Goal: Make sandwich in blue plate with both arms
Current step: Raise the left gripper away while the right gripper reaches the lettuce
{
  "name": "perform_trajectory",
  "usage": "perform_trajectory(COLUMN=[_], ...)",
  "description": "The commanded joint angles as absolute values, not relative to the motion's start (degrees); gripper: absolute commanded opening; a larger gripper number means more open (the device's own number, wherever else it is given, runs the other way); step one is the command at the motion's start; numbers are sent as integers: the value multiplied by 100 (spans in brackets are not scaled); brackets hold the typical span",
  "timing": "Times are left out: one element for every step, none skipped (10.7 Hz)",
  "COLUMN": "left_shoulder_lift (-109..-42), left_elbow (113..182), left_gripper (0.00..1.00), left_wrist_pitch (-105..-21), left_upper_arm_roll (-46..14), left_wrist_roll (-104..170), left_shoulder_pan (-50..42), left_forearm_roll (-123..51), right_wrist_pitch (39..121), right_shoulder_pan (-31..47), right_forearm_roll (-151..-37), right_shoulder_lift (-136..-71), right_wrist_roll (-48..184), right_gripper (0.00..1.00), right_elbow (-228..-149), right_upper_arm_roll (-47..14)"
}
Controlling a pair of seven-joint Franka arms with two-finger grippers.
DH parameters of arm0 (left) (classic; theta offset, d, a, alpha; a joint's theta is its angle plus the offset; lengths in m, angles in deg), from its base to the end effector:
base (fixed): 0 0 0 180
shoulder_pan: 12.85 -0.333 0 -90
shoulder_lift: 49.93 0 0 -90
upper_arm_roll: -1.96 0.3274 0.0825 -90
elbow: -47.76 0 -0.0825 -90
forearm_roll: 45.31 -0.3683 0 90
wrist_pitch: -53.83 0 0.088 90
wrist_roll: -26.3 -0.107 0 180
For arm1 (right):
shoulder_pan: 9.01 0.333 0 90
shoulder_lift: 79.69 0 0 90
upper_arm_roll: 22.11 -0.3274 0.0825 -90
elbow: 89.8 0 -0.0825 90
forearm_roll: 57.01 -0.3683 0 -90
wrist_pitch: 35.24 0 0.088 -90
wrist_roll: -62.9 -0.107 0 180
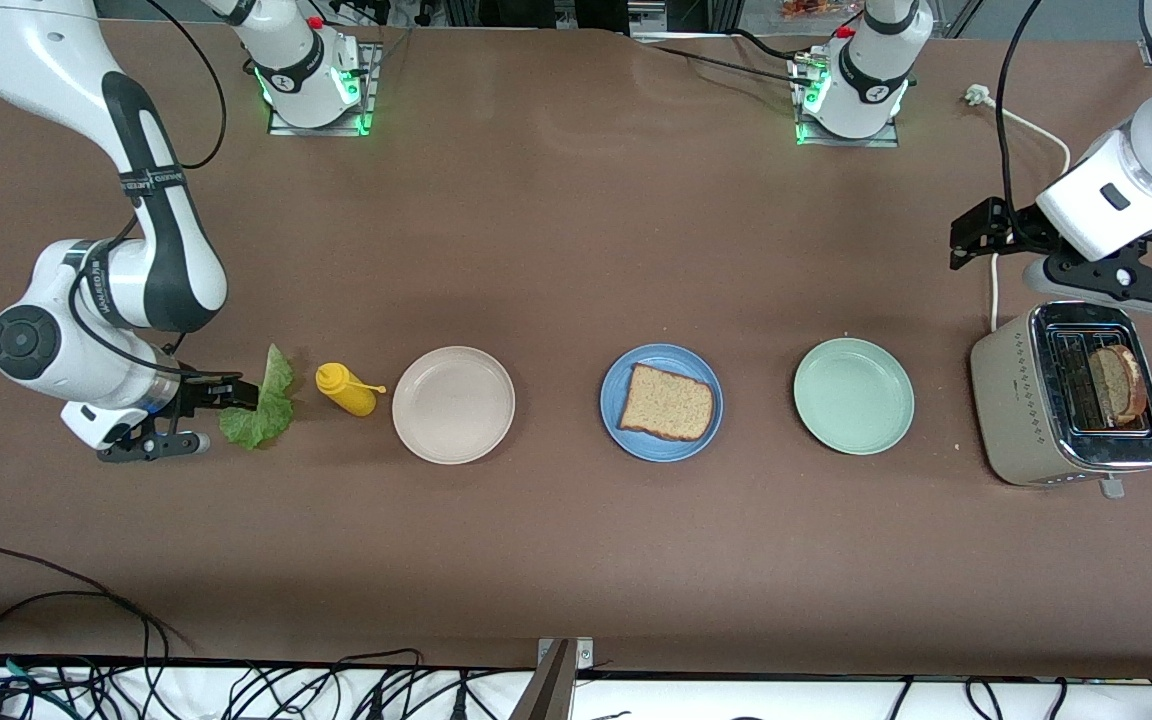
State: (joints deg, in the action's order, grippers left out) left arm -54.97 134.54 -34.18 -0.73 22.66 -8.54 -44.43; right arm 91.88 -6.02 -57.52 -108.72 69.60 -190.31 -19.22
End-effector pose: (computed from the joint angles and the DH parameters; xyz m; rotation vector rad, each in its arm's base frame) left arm 0.5581 -0.0690 0.6101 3.1089 -0.2895 -0.1045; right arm 0.6510 0.0047 0.2981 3.1202 0.1858 -0.0665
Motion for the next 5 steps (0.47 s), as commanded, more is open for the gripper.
perform_trajectory(left_shoulder_lift=[-5004, -4836, -4817, -4817, -4817], left_elbow=[14212, 14502, 14496, 14488, 14488], left_gripper=[100, 100, 100, 100, 100], left_wrist_pitch=[-3774, -3993, -4013, -4013, -4013], left_upper_arm_roll=[117, -31, -294, -305, -305], left_wrist_roll=[2314, 2279, 2296, 2305, 2305], left_shoulder_pan=[-731, -966, -1116, -1118, -1126], left_forearm_roll=[-4232, -4223, -4240, -4241, -4241], right_wrist_pitch=[10421, 10555, 10556, 10556, 10556], right_shoulder_pan=[-690, -690, -690, -690, -690], right_forearm_roll=[-5798, -5798, -5798, -5798, -5789], right_shoulder_lift=[-10702, -10728, -10737, -10755, -10755], right_wrist_roll=[7090, 7099, 7099, 7099, 7099], right_gripper=[100, 100, 100, 100, 100], right_elbow=[-20218, -20299, -20300, -20309, -20309], right_upper_arm_roll=[-1929, -1938, -1929, -1938, -1938])
